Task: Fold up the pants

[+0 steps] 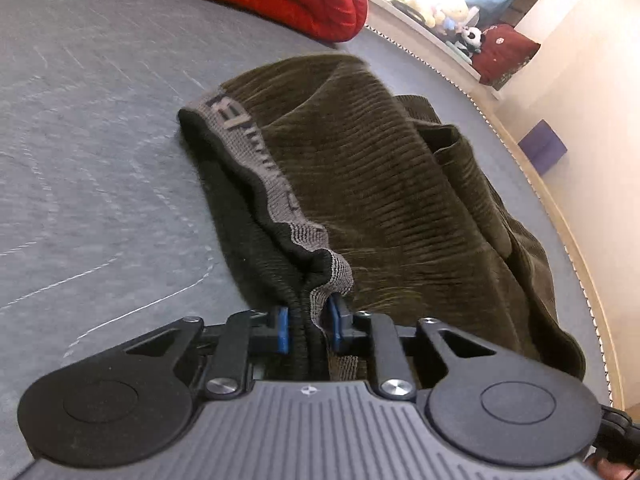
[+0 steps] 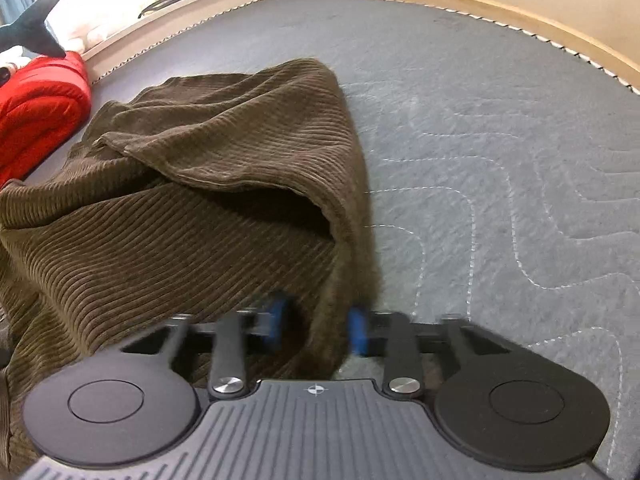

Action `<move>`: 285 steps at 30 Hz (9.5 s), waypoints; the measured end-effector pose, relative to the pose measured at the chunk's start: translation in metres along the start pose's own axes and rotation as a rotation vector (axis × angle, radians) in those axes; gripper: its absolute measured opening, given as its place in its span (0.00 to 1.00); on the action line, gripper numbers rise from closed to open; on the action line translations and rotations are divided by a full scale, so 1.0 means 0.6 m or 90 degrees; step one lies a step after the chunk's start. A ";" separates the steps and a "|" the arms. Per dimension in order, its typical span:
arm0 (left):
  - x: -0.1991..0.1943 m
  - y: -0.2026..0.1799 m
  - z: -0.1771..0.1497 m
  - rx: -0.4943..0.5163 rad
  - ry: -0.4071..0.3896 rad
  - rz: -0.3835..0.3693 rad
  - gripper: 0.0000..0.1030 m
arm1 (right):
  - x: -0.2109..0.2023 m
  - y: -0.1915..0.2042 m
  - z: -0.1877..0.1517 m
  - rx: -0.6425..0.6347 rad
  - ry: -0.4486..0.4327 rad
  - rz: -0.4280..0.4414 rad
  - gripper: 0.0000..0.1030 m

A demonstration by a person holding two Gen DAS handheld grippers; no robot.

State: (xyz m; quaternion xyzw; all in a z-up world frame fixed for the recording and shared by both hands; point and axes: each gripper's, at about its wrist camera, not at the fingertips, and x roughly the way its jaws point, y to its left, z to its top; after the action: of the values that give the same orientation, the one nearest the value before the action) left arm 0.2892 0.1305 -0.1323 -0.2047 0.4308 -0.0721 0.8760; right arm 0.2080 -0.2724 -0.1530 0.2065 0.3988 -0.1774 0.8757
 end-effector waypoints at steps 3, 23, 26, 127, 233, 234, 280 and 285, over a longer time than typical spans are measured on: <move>-0.059 -0.014 0.000 0.017 -0.008 0.029 0.17 | -0.026 -0.001 -0.007 -0.034 -0.007 0.009 0.09; -0.385 0.171 -0.048 -0.004 0.013 0.300 0.02 | -0.305 0.159 -0.316 -0.288 0.107 0.157 0.07; -0.412 0.123 -0.066 -0.005 -0.069 0.224 0.17 | -0.312 0.171 -0.314 -0.303 0.101 0.129 0.10; -0.232 -0.059 -0.291 0.238 0.074 0.233 1.00 | -0.003 0.036 0.066 -0.464 -0.031 0.079 0.00; -0.225 -0.057 -0.290 0.243 0.053 0.215 1.00 | 0.078 -0.392 0.301 0.172 0.029 -0.022 0.29; -0.225 -0.057 -0.291 0.244 0.052 0.216 1.00 | 0.083 -0.388 0.303 0.168 0.025 -0.031 0.29; -0.333 -0.016 -0.195 0.137 -0.081 0.148 0.15 | -0.286 -0.215 0.185 -0.111 -0.168 0.107 0.23; -0.371 0.069 -0.125 0.140 -0.087 0.182 0.15 | -0.325 -0.027 0.039 -0.283 -0.129 0.269 0.23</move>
State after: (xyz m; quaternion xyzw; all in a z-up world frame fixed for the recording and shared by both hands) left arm 0.0907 0.2131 -0.0289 -0.0490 0.3845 0.0205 0.9216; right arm 0.0942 -0.2693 0.0077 0.0695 0.2870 0.0803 0.9520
